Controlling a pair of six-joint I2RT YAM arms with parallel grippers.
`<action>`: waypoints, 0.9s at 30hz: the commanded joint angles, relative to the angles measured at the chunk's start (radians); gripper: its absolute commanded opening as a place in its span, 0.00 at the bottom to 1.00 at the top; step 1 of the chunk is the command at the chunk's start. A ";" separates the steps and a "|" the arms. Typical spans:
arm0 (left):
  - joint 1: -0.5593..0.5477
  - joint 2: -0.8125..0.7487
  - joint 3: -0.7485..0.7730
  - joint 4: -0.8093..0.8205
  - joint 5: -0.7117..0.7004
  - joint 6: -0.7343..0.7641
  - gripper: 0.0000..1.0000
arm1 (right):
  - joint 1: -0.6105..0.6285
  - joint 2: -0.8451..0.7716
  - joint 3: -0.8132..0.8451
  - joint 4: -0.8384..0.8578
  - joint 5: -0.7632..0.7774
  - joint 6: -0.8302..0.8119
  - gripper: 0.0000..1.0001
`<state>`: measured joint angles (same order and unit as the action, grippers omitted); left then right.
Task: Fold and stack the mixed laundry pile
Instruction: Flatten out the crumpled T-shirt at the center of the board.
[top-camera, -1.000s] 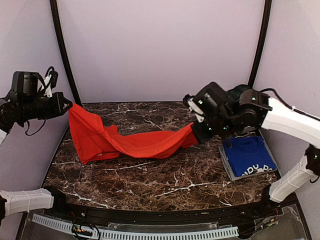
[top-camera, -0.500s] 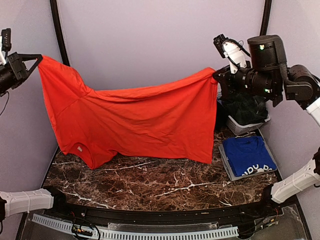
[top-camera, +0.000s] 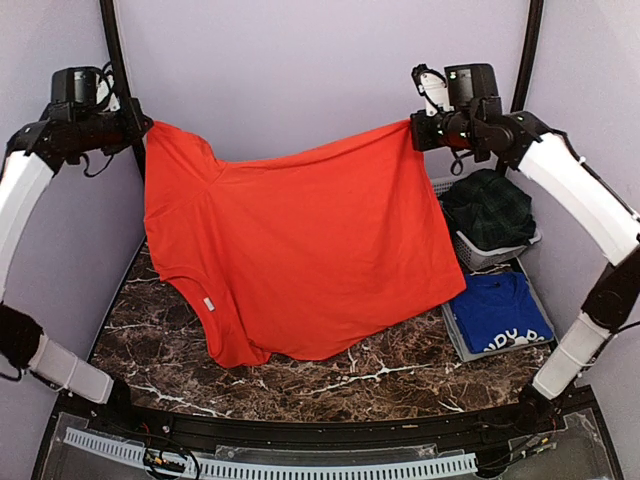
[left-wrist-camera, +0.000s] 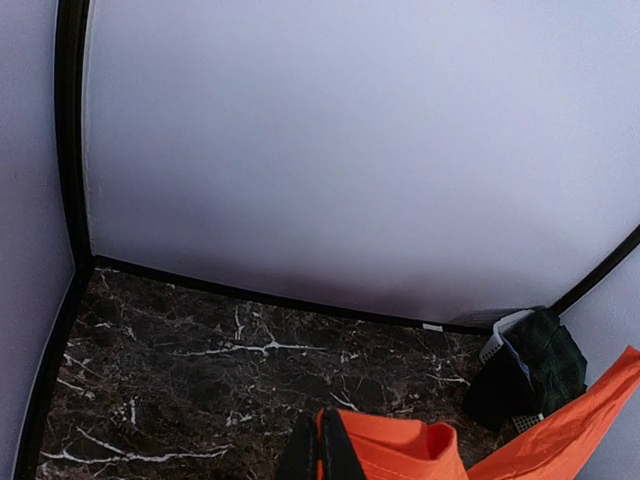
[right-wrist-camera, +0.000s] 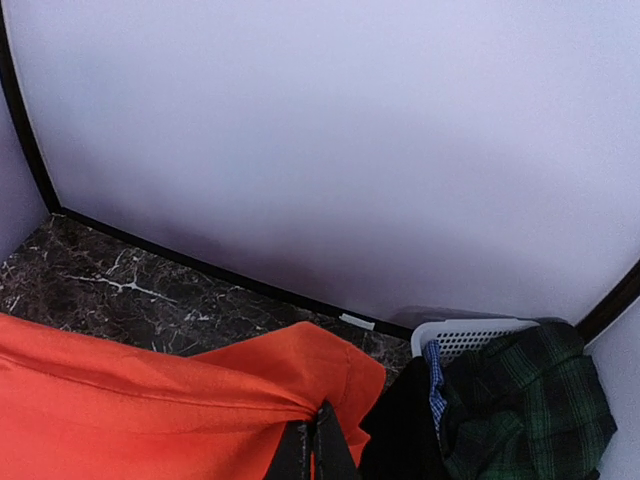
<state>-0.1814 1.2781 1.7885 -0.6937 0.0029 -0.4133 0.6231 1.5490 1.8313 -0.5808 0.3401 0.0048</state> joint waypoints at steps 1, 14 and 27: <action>0.135 0.240 0.123 0.226 0.196 -0.083 0.00 | -0.099 0.178 0.234 0.122 -0.163 0.001 0.00; 0.362 0.634 0.782 0.424 0.507 -0.295 0.00 | -0.247 0.423 0.668 0.236 -0.433 -0.013 0.00; 0.367 0.119 -0.752 0.800 0.461 -0.299 0.00 | -0.177 0.361 -0.162 0.456 -0.645 0.034 0.00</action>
<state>0.1825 1.4567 1.2984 0.0414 0.5377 -0.6807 0.4011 1.9171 1.8683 -0.2016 -0.2405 0.0090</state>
